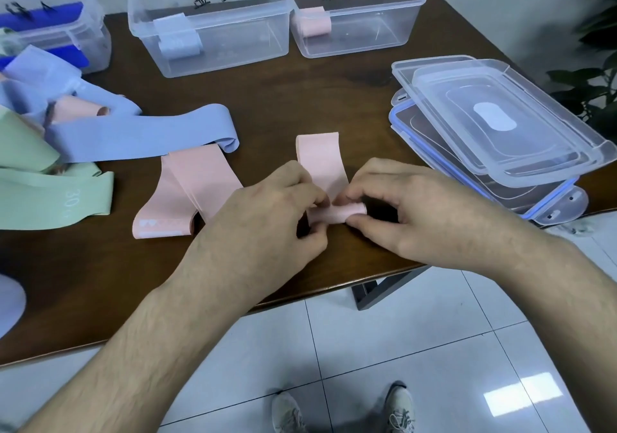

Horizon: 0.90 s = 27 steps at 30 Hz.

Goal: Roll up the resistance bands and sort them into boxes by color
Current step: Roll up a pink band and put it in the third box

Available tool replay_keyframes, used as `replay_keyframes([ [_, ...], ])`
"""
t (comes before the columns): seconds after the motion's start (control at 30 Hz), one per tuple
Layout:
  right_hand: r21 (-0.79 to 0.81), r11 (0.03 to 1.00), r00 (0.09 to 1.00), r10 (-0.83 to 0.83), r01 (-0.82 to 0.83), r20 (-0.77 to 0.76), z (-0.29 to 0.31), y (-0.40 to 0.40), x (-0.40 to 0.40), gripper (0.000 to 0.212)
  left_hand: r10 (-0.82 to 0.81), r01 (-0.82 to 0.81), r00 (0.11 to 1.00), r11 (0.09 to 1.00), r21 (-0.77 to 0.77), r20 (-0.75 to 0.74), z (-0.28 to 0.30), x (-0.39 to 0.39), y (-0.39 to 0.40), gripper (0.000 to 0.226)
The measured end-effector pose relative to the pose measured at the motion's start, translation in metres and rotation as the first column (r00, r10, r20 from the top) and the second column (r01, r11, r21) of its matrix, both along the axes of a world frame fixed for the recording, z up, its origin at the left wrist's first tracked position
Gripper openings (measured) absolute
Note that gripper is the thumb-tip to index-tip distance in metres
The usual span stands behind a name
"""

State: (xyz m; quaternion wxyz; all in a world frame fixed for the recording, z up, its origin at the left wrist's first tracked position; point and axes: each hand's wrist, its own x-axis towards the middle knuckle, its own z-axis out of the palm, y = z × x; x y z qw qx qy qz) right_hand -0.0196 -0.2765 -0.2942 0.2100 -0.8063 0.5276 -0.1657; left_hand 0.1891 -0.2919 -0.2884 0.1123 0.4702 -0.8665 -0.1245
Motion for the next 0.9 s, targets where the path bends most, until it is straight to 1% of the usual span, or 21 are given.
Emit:
replay_keyframes([
  [0.13, -0.082, 0.997, 1.000, 0.006, -0.006, 0.006, -0.003, 0.000, -0.003, 0.028, 0.025, -0.024, 0.999, 1.000, 0.012, -0.031, -0.002, -0.001, -0.003, 0.030],
  [0.23, -0.104, 0.994, 0.998, -0.001, 0.008, 0.059, -0.008, -0.002, -0.004, 0.023, 0.038, -0.036, 0.997, 0.999, 0.027, -0.065, -0.005, -0.001, -0.004, 0.033],
  [0.37, -0.083, 0.996, 0.994, -0.027, 0.036, 0.107, -0.012, -0.007, -0.004, 0.018, 0.022, -0.023, 0.994, 1.000, -0.001, -0.105, -0.006, -0.002, -0.003, 0.036],
  [0.47, -0.030, 0.999, 0.994, -0.031, 0.034, 0.101, -0.009, -0.010, -0.004, 0.017, 0.026, -0.029, 0.988, 0.999, -0.022, -0.154, -0.005, -0.001, -0.004, 0.022],
  [0.53, 0.009, 0.999, 0.995, -0.040, 0.040, 0.093, -0.007, -0.012, -0.004, 0.017, 0.017, -0.021, 0.991, 0.999, -0.031, -0.136, -0.006, -0.001, -0.006, 0.016],
  [0.6, 0.028, 0.999, 0.996, -0.041, 0.039, 0.080, -0.006, -0.013, -0.003, 0.018, 0.027, -0.031, 0.994, 0.999, -0.035, -0.103, -0.005, 0.000, -0.009, 0.014],
  [0.67, 0.013, 0.999, 0.998, -0.033, 0.033, 0.045, -0.003, -0.014, -0.004, 0.022, 0.026, -0.031, 0.995, 0.998, -0.047, -0.098, -0.005, 0.000, -0.011, 0.016],
  [0.77, -0.096, 0.995, 1.000, -0.010, 0.012, 0.016, -0.001, -0.013, -0.003, 0.024, 0.011, -0.018, 0.994, 0.998, -0.061, -0.106, -0.007, 0.001, -0.014, 0.020],
  [0.8, -0.109, 0.994, 1.000, 0.000, 0.002, 0.016, -0.001, -0.013, -0.002, 0.024, 0.008, -0.015, 0.993, 0.998, -0.063, -0.115, -0.007, 0.001, -0.015, 0.020],
  [0.9, -0.076, 0.997, 0.999, -0.007, 0.009, 0.031, -0.005, -0.016, 0.000, 0.021, 0.012, -0.021, 0.987, 0.998, -0.053, -0.159, -0.010, 0.001, -0.017, 0.020],
])
